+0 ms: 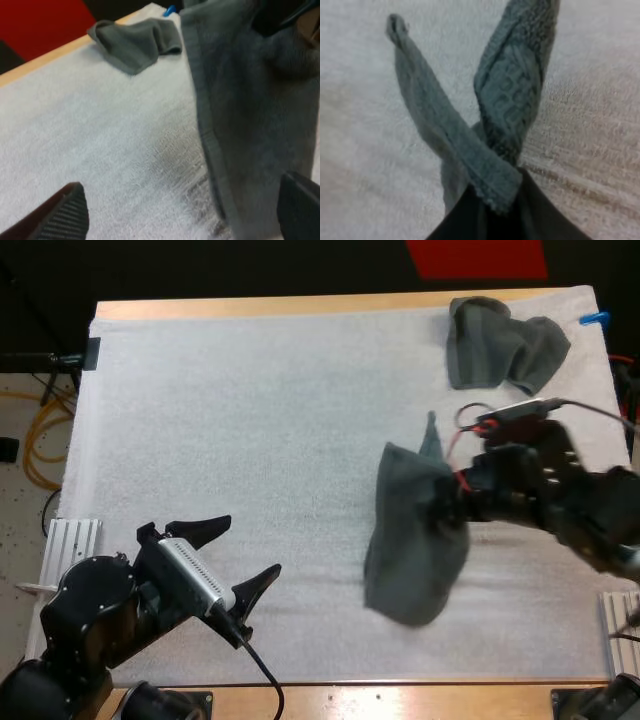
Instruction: Pick towel from pile fold and stack
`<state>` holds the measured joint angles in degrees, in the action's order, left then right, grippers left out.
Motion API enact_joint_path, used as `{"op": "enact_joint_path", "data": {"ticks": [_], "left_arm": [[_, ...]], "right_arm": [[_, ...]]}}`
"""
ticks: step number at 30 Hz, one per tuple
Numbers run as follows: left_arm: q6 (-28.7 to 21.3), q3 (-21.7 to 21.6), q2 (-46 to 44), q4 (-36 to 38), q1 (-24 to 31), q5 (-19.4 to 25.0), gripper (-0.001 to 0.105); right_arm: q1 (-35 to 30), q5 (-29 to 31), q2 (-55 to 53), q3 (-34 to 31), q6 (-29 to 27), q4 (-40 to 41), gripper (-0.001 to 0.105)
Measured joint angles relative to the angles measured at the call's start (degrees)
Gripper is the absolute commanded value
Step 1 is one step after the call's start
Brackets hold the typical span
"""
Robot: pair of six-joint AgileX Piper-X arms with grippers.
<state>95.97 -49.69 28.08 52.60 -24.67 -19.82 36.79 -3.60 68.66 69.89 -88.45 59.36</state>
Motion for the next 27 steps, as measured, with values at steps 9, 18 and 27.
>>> {"op": "enact_joint_path", "data": {"ticks": [9,18,27], "left_arm": [[0.00,0.00,0.00,-0.02,0.00,0.83,0.075],[0.00,0.00,0.00,-0.02,0.00,1.40,0.075],[-0.13,0.00,0.00,-0.02,0.00,3.28,0.075]], "right_arm": [[-1.08,3.40,21.35,-0.86,-0.22,-20.37,0.037],[-5.39,4.73,27.69,10.22,-2.49,-17.98,0.076],[1.85,2.85,19.20,10.92,-6.65,-1.75,0.056]]}}
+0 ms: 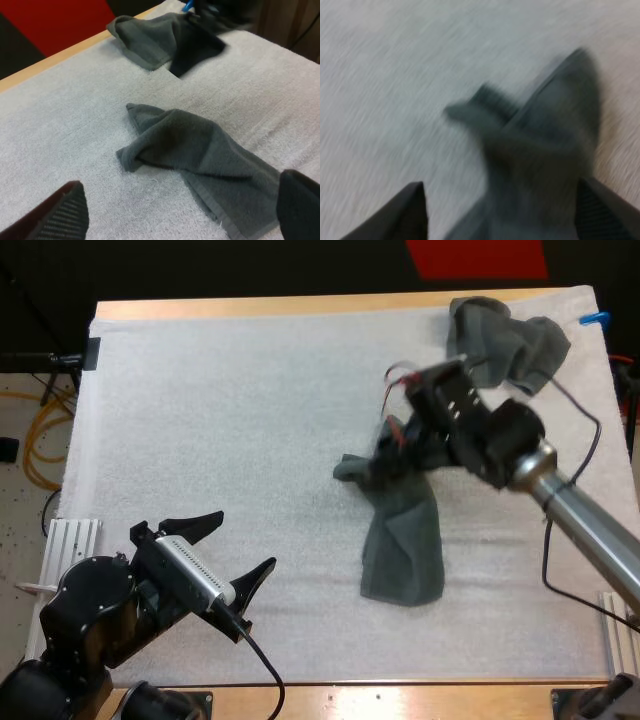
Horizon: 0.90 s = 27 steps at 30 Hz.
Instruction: Pick towel from pile fold and stack
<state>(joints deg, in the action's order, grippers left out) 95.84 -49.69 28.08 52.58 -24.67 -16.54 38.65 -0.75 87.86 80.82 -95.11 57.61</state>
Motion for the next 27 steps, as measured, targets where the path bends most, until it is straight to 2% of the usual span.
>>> {"op": "enact_joint_path", "data": {"ticks": [4,8,14,27], "left_arm": [[0.00,0.00,0.00,0.04,0.00,-0.01,0.075],[0.00,0.00,0.00,0.16,0.00,-0.01,0.075],[0.00,0.00,0.00,0.19,0.00,-0.01,0.075],[0.00,0.00,0.00,0.54,0.00,-0.01,0.075]], "right_arm": [[6.71,-0.09,-1.64,-2.40,1.79,3.87,0.056],[11.13,-0.22,-1.18,-8.19,5.34,3.79,0.056],[11.68,-4.50,2.77,-14.45,7.27,0.68,0.056],[11.68,-13.04,13.41,-14.87,7.69,-2.18,0.056]]}}
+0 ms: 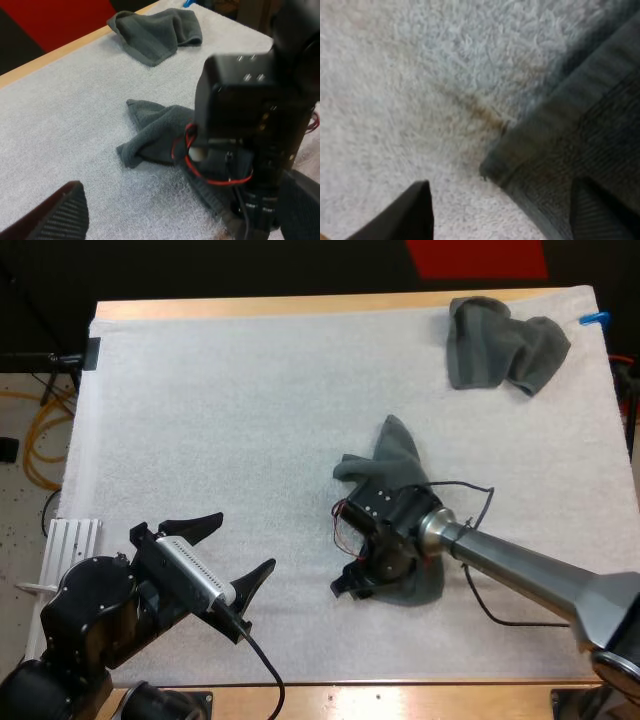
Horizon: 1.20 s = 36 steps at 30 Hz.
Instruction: Pick towel from pile fold and stack
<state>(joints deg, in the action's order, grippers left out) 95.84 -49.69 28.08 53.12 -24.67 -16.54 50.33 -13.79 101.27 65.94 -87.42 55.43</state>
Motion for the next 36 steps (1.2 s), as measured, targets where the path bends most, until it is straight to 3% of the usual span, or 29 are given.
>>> {"op": "enact_joint_path", "data": {"ticks": [9,11,16,22,25,30,36], "left_arm": [[0.00,0.00,0.00,0.06,0.00,0.08,0.075],[0.00,0.00,0.00,0.06,0.00,0.15,0.075],[0.00,0.00,0.00,0.06,0.00,0.22,0.075],[0.00,0.00,0.00,0.06,0.00,0.35,0.075],[0.00,0.00,0.00,0.06,0.00,0.35,0.075],[0.00,0.00,0.00,0.06,0.00,0.35,0.075],[0.00,0.00,0.00,0.06,0.00,0.35,0.075]], "right_arm": [[0.00,-2.14,4.45,0.38,0.24,-0.82,0.053],[0.00,-2.06,4.84,0.62,0.41,-0.53,0.042],[-0.14,-0.39,4.92,0.66,0.41,-0.30,0.000],[-0.14,0.36,4.77,0.64,-0.78,-0.71,0.000],[0.08,3.45,2.56,0.11,-1.77,-0.56,0.000],[0.15,12.37,-8.83,-0.32,-2.14,-1.09,0.000],[-1.17,28.18,-25.41,-0.20,-3.82,-3.77,0.000]]}}
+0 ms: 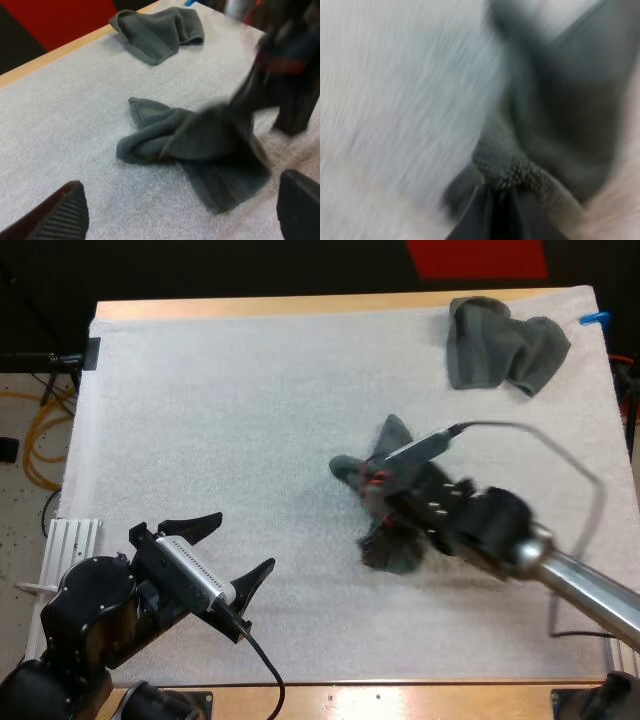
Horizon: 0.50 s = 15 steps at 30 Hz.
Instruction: Pick towel from pile fold and stack
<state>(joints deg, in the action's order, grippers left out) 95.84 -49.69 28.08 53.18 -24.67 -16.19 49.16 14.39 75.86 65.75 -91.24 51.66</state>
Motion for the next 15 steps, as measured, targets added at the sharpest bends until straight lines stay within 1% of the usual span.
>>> {"op": "enact_joint_path", "data": {"ticks": [2,4,7,10,13,15], "left_arm": [[0.00,0.00,0.00,0.00,0.00,0.00,0.075],[0.00,0.00,0.00,0.00,0.00,0.00,0.075],[0.00,0.00,0.00,0.00,0.00,0.00,0.075],[0.00,0.00,0.00,0.00,0.00,0.00,0.075],[0.00,0.00,0.00,0.00,0.00,0.00,0.075],[0.00,0.00,0.00,0.00,0.00,0.00,0.075]], "right_arm": [[-2.42,3.30,-3.94,0.00,-0.61,-0.04,0.000],[-5.80,4.88,-7.03,0.00,-1.13,0.36,0.000],[-12.34,5.50,-10.83,0.00,-2.06,1.30,0.000],[-18.39,5.81,-13.83,0.09,-5.25,1.42,0.000],[-22.64,6.09,-15.45,2.13,-7.60,3.18,0.000],[-24.12,6.08,-15.77,4.19,-8.07,4.23,0.000]]}}
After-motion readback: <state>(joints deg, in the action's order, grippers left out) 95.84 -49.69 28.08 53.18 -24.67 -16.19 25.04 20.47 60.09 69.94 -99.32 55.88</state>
